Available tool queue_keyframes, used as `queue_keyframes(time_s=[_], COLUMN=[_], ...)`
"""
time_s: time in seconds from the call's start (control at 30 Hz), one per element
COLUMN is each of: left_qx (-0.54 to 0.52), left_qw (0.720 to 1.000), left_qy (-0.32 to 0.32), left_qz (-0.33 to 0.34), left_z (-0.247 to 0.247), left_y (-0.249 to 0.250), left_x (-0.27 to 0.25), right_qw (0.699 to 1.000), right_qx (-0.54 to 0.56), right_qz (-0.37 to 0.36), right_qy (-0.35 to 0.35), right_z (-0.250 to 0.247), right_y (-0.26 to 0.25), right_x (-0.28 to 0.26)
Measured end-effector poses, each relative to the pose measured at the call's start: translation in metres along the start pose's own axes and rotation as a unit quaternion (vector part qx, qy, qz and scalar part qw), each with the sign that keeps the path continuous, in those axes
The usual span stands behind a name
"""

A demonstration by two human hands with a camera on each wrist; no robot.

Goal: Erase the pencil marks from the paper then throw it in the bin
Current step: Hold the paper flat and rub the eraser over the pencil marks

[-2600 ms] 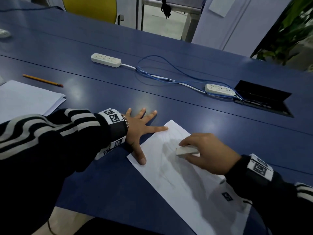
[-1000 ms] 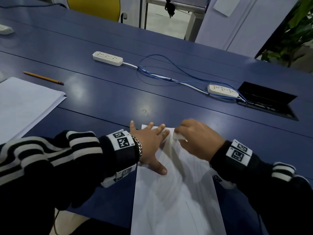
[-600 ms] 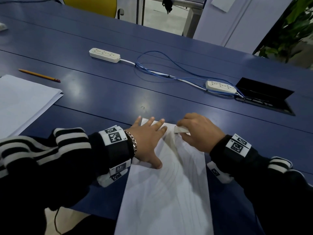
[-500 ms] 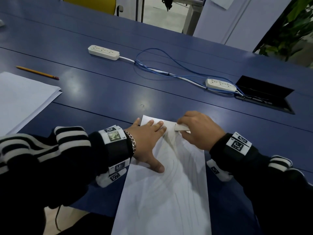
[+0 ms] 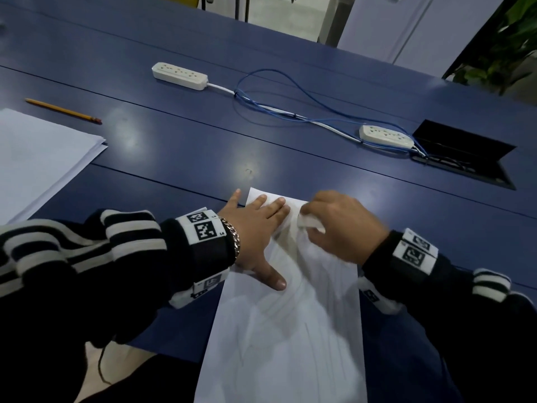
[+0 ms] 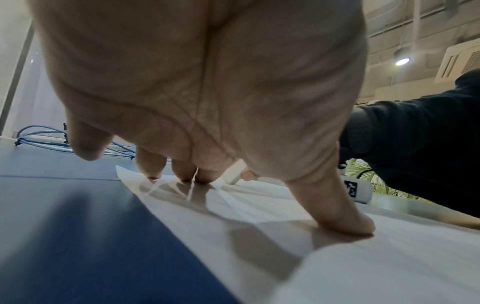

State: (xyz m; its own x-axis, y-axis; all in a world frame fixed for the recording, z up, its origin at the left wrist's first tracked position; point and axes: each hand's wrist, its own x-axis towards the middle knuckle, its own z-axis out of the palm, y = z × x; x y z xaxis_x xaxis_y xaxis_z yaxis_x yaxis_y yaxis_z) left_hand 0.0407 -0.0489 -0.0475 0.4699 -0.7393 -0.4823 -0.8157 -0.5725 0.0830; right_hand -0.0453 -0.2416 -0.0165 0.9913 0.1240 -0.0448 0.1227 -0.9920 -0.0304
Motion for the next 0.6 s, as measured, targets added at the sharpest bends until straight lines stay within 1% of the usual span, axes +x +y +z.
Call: queue_keyframes(time_s=[0.1, 0.13, 0.2, 0.3, 0.33, 0.4, 0.47, 0.5, 0.53, 0.6], left_qx=[0.002, 0.004, 0.001, 0.002, 0.003, 0.006, 0.014, 0.015, 0.014, 0.007], left_qw=[1.000, 1.000, 1.000, 1.000, 1.000, 1.000, 1.000, 1.000, 1.000, 1.000], left_qy=[0.002, 0.002, -0.001, -0.006, -0.006, -0.003, -0.001, 0.001, 0.003, 0.005], left_qz=[0.000, -0.001, -0.002, -0.005, -0.006, -0.008, -0.011, -0.011, -0.010, -0.007], left_z=[0.002, 0.002, 0.001, -0.001, -0.001, 0.000, 0.000, 0.000, 0.000, -0.001], left_y=[0.000, 0.000, 0.001, 0.001, 0.001, 0.001, 0.002, 0.002, 0.002, 0.001], left_x=[0.001, 0.002, 0.002, 0.001, 0.001, 0.002, 0.003, 0.003, 0.002, 0.001], right_qw=[0.996, 0.994, 0.995, 1.000, 1.000, 0.999, 0.995, 0.994, 0.994, 0.998], right_qx=[0.025, 0.035, 0.036, 0.011, 0.001, -0.015, -0.013, -0.008, 0.004, 0.023], right_qz=[-0.081, -0.094, -0.079, -0.009, -0.010, -0.049, -0.103, -0.111, -0.105, -0.045], right_qy=[-0.027, -0.044, -0.050, -0.022, -0.007, 0.013, 0.010, -0.005, -0.023, -0.032], right_z=[0.004, 0.003, 0.000, -0.004, -0.001, 0.004, 0.012, 0.011, 0.008, 0.002], right_y=[-0.026, -0.027, -0.014, 0.002, 0.000, -0.016, -0.033, -0.035, -0.032, -0.014], right_x=[-0.021, -0.023, -0.014, -0.001, -0.002, -0.011, -0.025, -0.028, -0.026, -0.015])
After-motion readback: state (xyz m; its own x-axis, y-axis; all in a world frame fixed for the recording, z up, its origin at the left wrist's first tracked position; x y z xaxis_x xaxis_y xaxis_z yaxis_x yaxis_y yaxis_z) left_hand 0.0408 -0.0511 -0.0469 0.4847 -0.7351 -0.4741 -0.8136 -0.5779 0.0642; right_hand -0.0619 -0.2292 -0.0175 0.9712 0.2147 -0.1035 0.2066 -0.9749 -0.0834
